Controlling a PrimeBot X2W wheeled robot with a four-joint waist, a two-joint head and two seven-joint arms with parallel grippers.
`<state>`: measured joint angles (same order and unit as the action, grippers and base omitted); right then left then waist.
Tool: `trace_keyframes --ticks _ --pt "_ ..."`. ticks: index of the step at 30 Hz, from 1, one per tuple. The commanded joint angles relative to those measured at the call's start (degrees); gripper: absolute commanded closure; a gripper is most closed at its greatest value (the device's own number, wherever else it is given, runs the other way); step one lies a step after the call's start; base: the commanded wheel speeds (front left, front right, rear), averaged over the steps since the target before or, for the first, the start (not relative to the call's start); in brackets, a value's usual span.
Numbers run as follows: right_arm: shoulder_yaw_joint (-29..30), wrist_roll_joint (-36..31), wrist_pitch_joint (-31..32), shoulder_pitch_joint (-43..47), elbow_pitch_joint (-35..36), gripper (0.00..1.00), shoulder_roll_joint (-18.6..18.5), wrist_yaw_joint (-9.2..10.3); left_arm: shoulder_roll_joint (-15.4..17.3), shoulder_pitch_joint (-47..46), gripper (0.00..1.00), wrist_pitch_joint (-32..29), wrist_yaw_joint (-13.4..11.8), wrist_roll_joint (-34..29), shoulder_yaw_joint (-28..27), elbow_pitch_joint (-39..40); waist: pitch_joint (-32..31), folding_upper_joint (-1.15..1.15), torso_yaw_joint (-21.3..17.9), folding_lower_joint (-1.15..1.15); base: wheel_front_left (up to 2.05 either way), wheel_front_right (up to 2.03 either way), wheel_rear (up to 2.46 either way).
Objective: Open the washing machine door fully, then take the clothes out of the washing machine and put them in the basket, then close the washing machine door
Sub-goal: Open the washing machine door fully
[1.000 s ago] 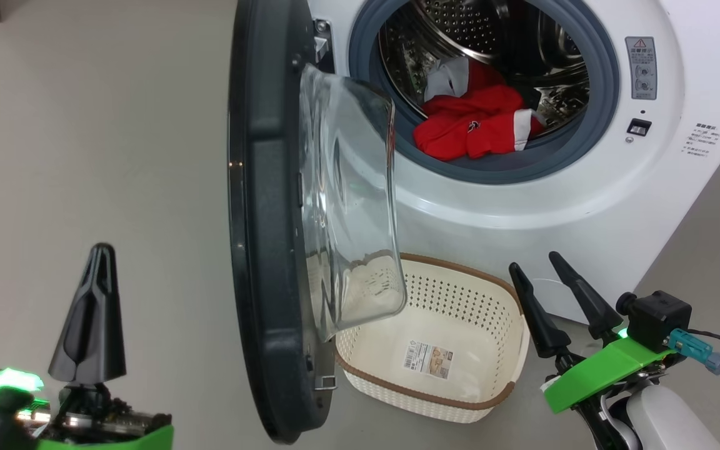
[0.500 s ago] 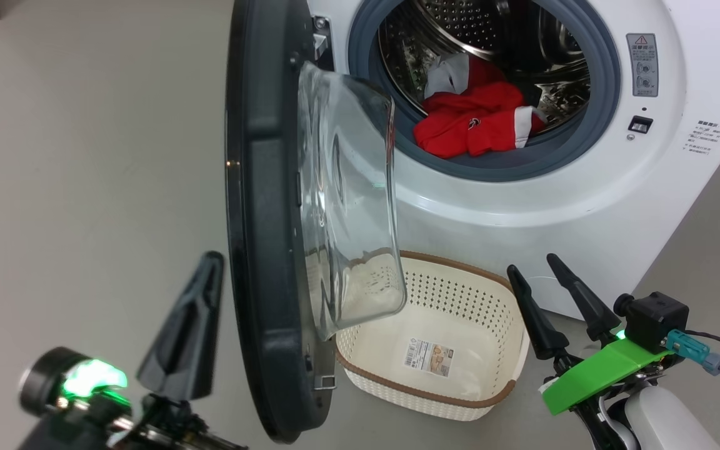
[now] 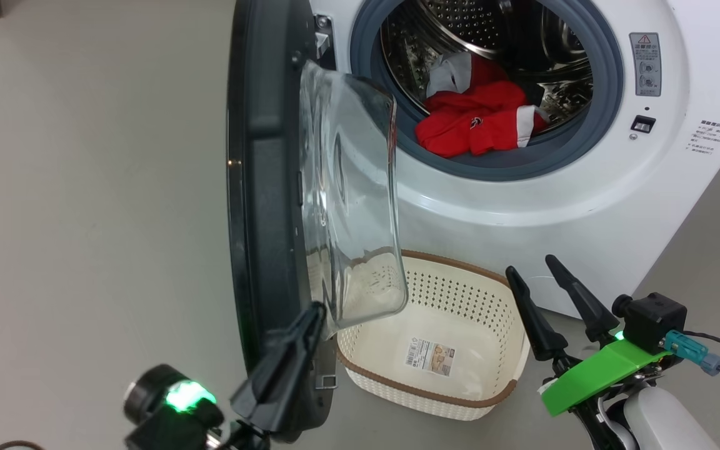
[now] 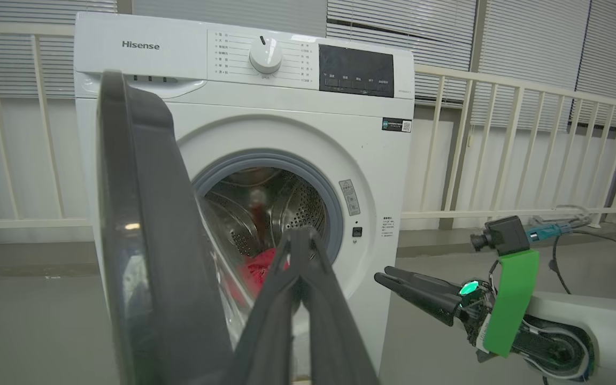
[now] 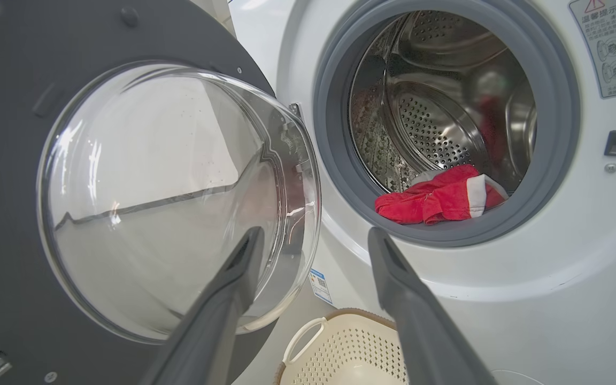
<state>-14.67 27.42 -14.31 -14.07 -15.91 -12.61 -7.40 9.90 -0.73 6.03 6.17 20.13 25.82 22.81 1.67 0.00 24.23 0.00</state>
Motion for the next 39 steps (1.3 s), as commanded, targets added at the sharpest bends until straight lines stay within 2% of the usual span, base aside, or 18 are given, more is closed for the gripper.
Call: trace_keyframes --ticks 1,7,24,39 --pt "-1.4 0.7 -0.7 -0.8 1.1 0.0 0.1 -0.09 0.5 -2.1 1.0 -0.5 0.5 0.8 -0.5 0.0 0.0 0.0 0.0 0.0 0.0 0.0 0.0" --pt "-1.6 0.8 -0.7 -0.9 1.0 0.0 0.2 -0.09 0.7 -2.3 1.0 -1.5 0.8 1.5 2.3 -3.4 0.0 0.0 0.0 0.0 0.0 0.0 0.0" --pt "-2.4 1.2 -0.7 -1.1 0.6 0.0 0.3 -0.09 -0.1 -2.0 1.0 -1.4 1.0 5.7 4.5 -14.7 0.1 0.0 -0.4 0.0 0.0 0.0 0.0" --pt "-3.1 1.6 -0.7 -1.1 0.2 0.0 0.2 -0.09 1.9 -2.6 1.0 0.4 -1.2 7.0 0.2 -18.9 0.0 0.0 0.1 0.0 0.0 0.0 0.0"
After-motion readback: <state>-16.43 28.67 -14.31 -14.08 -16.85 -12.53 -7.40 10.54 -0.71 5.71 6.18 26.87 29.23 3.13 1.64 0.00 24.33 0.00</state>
